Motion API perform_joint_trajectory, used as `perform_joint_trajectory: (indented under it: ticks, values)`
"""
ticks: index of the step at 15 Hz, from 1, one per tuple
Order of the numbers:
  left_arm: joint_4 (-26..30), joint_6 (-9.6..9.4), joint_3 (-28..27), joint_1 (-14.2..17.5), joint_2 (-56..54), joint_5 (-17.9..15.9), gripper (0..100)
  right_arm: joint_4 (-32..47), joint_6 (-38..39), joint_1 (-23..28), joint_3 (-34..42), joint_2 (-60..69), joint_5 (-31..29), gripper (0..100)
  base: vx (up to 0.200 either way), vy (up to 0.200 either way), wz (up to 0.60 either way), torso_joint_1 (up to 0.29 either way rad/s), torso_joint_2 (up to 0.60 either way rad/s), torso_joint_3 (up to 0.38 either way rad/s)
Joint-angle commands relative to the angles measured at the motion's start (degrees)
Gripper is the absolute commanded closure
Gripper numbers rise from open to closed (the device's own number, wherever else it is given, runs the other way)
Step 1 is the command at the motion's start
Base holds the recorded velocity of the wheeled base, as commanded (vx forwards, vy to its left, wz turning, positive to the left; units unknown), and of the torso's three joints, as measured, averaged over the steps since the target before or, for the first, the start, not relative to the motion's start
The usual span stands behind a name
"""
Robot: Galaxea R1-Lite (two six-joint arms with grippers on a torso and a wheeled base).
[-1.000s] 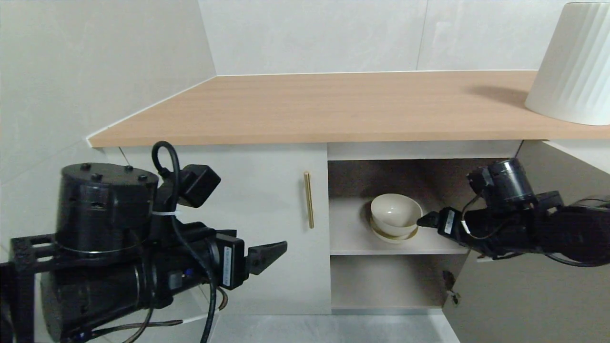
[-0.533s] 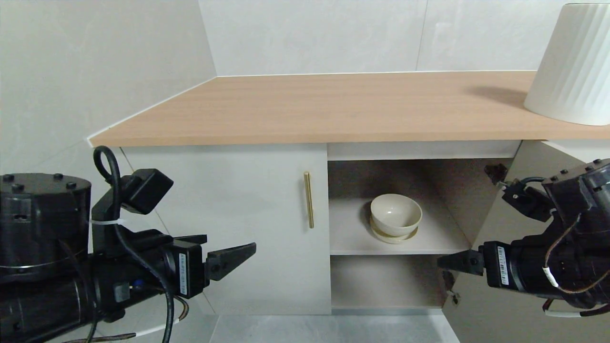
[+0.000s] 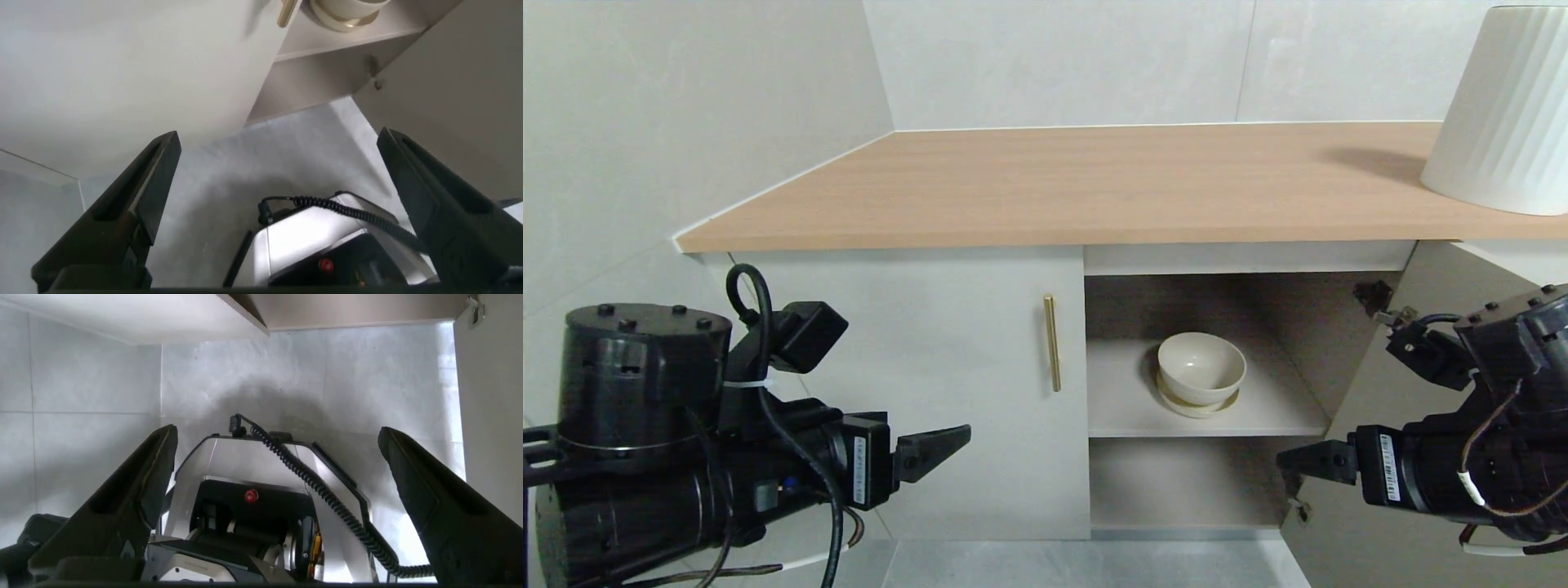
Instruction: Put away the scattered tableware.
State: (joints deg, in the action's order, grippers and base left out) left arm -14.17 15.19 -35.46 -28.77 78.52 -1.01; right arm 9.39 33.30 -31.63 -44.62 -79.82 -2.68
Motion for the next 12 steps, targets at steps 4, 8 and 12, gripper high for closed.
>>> perform_joint_trajectory:
  ticks: [4, 8, 12]
  values:
    - [0.0, 0.02, -0.3, -0.1, 1.2, 0.0, 0, 0.0, 0.0, -0.1, 0.1, -0.5, 0.2, 0, -0.2, 0.0, 0.0, 0.004, 0.0, 0.001]
    - [0.0, 0.02, -0.2, -0.1, 1.3, -0.1, 0, 0.0, 0.0, -0.1, 0.4, -0.9, 0.3, 0, -0.2, 0.0, 0.0, 0.002, 0.0, 0.002]
    - [0.0, 0.02, -0.1, -0.4, 1.6, -0.1, 0, 0.0, 0.0, -0.1, 0.4, -1.1, 0.4, 0, -0.2, 0.0, 0.0, 0.001, 0.0, 0.002]
